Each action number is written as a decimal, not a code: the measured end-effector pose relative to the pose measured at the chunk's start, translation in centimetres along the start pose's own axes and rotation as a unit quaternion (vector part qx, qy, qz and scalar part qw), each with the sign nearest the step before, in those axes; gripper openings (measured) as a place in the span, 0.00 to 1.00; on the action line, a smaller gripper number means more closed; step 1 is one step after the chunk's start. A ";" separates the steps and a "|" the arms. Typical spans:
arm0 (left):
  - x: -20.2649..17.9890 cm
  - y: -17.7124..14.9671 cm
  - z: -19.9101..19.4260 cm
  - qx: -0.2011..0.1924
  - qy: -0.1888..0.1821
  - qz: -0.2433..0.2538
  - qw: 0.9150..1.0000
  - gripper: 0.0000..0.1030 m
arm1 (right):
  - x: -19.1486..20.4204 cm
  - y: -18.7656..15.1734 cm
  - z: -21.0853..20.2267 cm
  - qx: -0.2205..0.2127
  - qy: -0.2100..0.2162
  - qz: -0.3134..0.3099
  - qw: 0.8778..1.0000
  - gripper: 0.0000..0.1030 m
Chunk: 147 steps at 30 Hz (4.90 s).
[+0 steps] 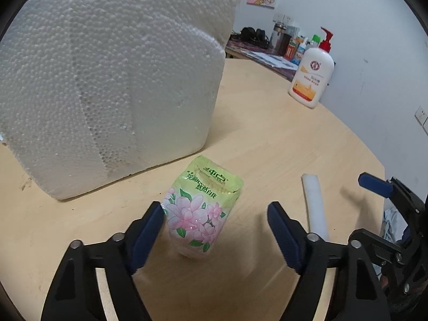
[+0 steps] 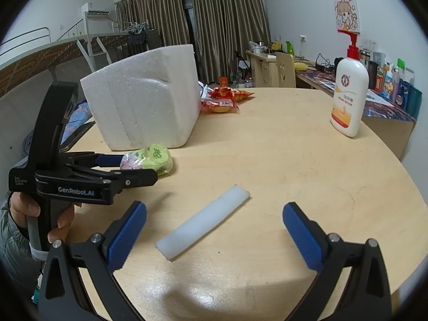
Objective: Organize soft objects
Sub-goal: 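Close the left gripper on the floral snack packet and lift it, then close the right gripper on the white foam strip while the left holds the packet, then carry the snack packet and foam strip over the white foam box with both tools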
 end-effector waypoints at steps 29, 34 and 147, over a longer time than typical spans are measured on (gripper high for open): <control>0.6 -0.3 -4.0 -0.071 -0.016 -0.022 0.997 0.37 | 0.3 -1.0 1.6 0.039 -0.101 0.032 0.994 0.79; 1.4 -0.4 -5.5 -0.094 -0.005 -0.034 0.995 0.37 | 0.7 -1.1 2.0 0.046 -0.114 0.042 0.991 0.78; 4.1 1.6 -23.8 -0.285 0.168 -0.074 0.941 0.37 | 9.7 13.0 -7.8 -0.191 0.053 -0.061 0.978 0.22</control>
Point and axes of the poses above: each gripper's, at about its wrist camera, not at the fingertips, and z roughly the way its jaws point, x to its left, y to its top, the point moved 10 cm from there along z, roughly the way its jaws point, and after that the axes turned 6 degrees about x, right-handed, at the moved point
